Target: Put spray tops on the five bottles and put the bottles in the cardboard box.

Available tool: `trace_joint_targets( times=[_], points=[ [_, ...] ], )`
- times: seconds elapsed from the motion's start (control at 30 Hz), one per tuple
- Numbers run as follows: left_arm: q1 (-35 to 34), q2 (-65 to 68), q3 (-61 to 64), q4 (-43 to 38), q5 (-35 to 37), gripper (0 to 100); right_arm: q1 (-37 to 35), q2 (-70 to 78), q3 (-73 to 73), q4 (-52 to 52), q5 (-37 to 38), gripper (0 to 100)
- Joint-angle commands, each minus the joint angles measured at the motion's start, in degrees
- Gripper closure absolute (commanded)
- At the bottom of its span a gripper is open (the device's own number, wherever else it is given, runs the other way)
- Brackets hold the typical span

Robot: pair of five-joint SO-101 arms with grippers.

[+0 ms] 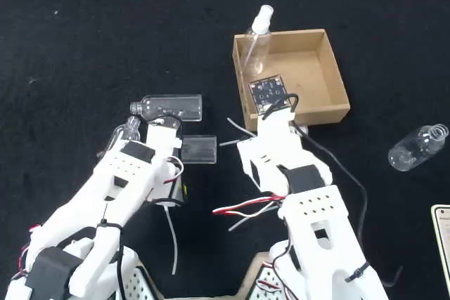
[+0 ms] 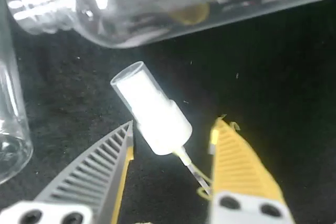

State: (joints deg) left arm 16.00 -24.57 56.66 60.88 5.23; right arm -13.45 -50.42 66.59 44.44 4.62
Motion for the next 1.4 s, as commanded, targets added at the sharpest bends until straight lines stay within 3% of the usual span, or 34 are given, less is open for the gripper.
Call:
trace_joint_targets(
  times=[0.0, 0.1, 0.3, 0.53, 0.77, 0.97, 1.2, 1.37],
  points=[
    [1.3, -0.9, -0.5, -0.8, 0.4, 89, 1.1, -2.1, -0.4, -1.3, 0.1, 73.7],
    [1.3, -0.9, -0.6, -0.9, 0.1, 92, 1.1, -2.1, -0.4, -1.3, 0.1, 73.7],
    [1.4, -1.0, -2.0, 2.6, -11.5, 91, 1.1, -2.1, -0.4, -1.3, 0.1, 73.7],
    [1.3, -0.4, -6.3, 5.6, -19.0, 91, 1.1, -2.1, -0.4, -1.3, 0.1, 73.7],
    [-5.6, -1.0, -6.9, 12.4, -20.1, 77, 1.1, -2.1, -0.7, -1.3, 0.1, 73.7],
    [-6.8, -0.9, -9.0, 12.2, -7.6, 76, 1.1, -2.1, -0.5, -1.4, 0.1, 73.7],
    [-3.1, -0.3, -7.5, 12.1, 18.6, 76, 1.1, -2.1, -0.5, -1.3, 0.1, 73.7],
    [-3.1, -0.2, -6.4, 12.2, 16.4, 76, 1.1, -2.1, -0.5, -1.1, 0.1, 73.7]
  ],
)
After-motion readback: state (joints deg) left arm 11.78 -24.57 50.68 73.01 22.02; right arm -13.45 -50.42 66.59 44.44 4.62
